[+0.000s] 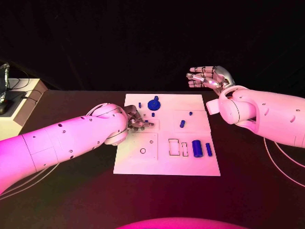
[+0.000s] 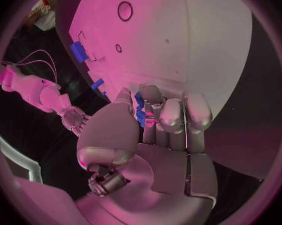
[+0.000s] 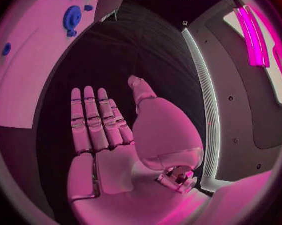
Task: Assemble the parts on the task board
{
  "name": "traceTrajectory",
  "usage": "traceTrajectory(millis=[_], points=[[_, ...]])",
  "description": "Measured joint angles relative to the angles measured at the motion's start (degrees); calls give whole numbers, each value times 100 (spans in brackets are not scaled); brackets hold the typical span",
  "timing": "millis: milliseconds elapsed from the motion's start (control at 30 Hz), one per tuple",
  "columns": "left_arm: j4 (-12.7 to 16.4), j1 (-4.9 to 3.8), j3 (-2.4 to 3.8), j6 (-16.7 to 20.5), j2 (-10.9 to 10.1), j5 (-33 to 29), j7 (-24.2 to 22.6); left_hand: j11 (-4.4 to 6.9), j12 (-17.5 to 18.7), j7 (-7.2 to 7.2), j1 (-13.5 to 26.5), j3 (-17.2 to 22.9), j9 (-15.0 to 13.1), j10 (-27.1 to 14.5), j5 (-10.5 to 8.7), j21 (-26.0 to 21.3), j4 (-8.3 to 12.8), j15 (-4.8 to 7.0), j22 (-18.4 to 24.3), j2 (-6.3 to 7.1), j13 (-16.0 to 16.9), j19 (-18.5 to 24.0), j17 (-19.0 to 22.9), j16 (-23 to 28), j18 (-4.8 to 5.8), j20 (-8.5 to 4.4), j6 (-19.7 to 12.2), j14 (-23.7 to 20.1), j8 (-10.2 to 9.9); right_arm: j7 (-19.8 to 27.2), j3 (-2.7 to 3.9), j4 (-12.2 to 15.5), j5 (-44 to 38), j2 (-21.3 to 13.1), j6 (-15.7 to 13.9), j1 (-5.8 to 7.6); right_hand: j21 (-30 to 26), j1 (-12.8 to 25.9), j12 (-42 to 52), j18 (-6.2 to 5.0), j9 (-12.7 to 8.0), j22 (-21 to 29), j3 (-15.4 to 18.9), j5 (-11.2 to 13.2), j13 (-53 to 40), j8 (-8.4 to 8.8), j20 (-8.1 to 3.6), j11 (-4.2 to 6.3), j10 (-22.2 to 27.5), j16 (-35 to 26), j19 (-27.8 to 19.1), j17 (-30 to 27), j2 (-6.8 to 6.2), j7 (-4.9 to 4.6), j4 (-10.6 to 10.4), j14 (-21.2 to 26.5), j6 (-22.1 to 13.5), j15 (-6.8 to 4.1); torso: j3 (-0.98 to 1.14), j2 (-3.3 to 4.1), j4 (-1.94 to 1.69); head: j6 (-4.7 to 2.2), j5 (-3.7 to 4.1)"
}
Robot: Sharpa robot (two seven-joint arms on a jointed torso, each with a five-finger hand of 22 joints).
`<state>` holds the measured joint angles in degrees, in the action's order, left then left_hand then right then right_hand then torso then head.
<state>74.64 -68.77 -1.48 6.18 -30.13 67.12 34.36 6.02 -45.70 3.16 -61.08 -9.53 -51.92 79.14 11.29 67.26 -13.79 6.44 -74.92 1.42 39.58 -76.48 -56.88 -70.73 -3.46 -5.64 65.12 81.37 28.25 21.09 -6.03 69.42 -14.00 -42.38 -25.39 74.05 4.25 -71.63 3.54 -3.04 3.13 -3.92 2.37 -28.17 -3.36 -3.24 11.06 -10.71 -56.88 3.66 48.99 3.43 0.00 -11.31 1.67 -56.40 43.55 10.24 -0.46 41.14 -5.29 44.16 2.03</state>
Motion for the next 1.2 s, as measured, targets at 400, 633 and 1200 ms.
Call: traceTrajectory(millis=[400, 633, 1200], points=[[280, 18, 292, -7, -252, -23, 7, -12, 0, -3, 222, 308, 14, -13, -808, -79, -257, 22, 0, 424, 0, -21, 13, 0, 0, -21, -3, -22, 0, -4, 0, 10, -7, -43, 1, -24, 0, 0, 0, 0, 0, 0, -18, 0, 0, 0, 20, 0, 0, 0, -20, 0, 0, 0, 63, 41, 0, 1, 1, -2, 2, -40, -1], [610, 31, 760, -32, -587, -300, -60, -180, 132, -247, -182, 339, 125, -424, -808, -856, -225, -9, 46, 479, -50, 405, 741, 673, 0, -150, -393, -215, -178, -4, 0, 18, -9, -78, 0, -28, 0, 0, 0, 0, 0, 0, -19, 0, 0, 0, 20, 0, 0, 0, -20, 1, 0, 0, 110, 41, 0, 1, -1, -3, 0, -75, 9], [-310, -91, 1121, -264, -505, -1132, -538, -848, 1278, -1053, -532, 1636, 2912, -1485, -808, -3007, -60, -529, 1183, 680, -1727, 1149, 1567, 1430, -277, 435, -1284, -963, -1161, -4, 0, 62, -12, -119, -1, -30, 0, 0, 0, 0, 0, -1, -19, 0, 0, 0, 21, 0, -41, 0, -19, 1, 0, 0, 110, 41, 0, 1, -13, -25, -27, -187, -24]])
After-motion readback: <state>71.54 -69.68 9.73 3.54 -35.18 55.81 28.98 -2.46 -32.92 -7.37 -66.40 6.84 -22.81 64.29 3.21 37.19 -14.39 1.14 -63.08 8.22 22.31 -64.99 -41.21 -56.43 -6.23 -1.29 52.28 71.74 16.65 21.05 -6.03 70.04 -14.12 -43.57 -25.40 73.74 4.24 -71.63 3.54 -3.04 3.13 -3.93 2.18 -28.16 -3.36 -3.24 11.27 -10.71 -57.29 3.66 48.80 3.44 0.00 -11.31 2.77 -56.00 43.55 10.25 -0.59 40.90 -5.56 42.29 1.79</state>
